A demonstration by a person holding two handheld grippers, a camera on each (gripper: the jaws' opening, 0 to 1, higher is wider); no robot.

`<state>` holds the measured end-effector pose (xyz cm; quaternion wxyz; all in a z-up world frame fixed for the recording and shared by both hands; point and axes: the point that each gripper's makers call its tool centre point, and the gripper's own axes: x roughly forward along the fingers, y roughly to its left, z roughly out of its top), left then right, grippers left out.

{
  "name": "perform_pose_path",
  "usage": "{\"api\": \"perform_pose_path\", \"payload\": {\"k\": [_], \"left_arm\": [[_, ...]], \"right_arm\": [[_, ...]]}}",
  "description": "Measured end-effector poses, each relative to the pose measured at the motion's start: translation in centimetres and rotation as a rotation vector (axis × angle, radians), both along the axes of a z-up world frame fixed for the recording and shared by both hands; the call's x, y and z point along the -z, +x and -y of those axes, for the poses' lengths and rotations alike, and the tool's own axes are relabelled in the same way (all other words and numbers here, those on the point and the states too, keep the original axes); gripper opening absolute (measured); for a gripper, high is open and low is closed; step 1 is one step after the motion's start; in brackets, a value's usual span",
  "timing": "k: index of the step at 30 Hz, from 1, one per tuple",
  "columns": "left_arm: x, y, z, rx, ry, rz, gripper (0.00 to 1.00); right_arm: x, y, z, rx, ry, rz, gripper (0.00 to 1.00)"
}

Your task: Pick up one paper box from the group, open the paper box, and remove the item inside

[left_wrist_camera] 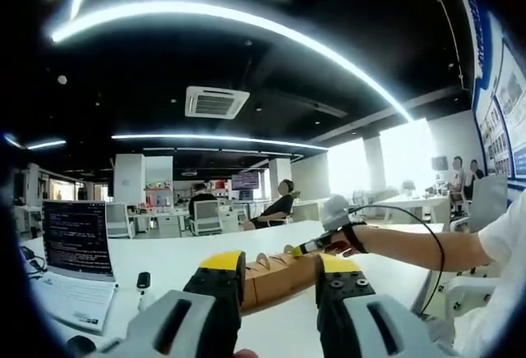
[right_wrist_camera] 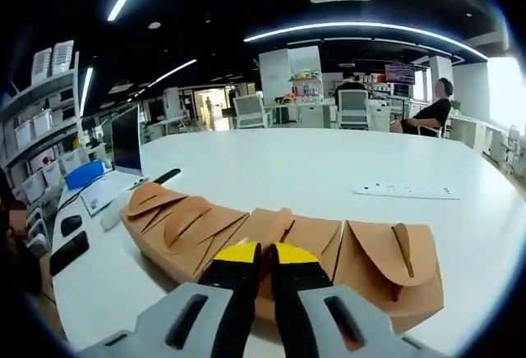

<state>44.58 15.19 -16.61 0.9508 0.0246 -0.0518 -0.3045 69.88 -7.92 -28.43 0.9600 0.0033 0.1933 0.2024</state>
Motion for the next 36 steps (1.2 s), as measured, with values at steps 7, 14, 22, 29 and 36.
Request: {"api": "perform_pose_path", "payload": {"k": [7, 14, 22, 29, 36], "left_arm": [[-0.2, -0.1, 0.1, 0.004, -0.001, 0.005, 0.36], [-0.3, -0.2, 0.1, 0.008, -0.006, 0.008, 0.36], [-0.3, -0.2, 0.1, 0.011, -0.010, 0.009, 0.35], [-0.1, -0.1, 0.1, 0.008, -0.009, 0.003, 0.35], [0.0, 0.0, 0.0, 0.006, -0.005, -0.002, 0.35]], "right_arm": [[0.0, -0.4, 0.0, 0.006, 0.006, -0.006, 0.07], [0.1, -1.0, 0.0, 0.010, 0.016, -0.012, 0.06], [0.3, -2.0, -0.2, 0.004, 0.019, -0.017, 0.05], [0.4, -2.6, 0.0, 0.007, 0.038, -0.034, 0.05], [0.5, -3.2, 0.0, 0.003, 0.045, -0.043, 0.05]]}}
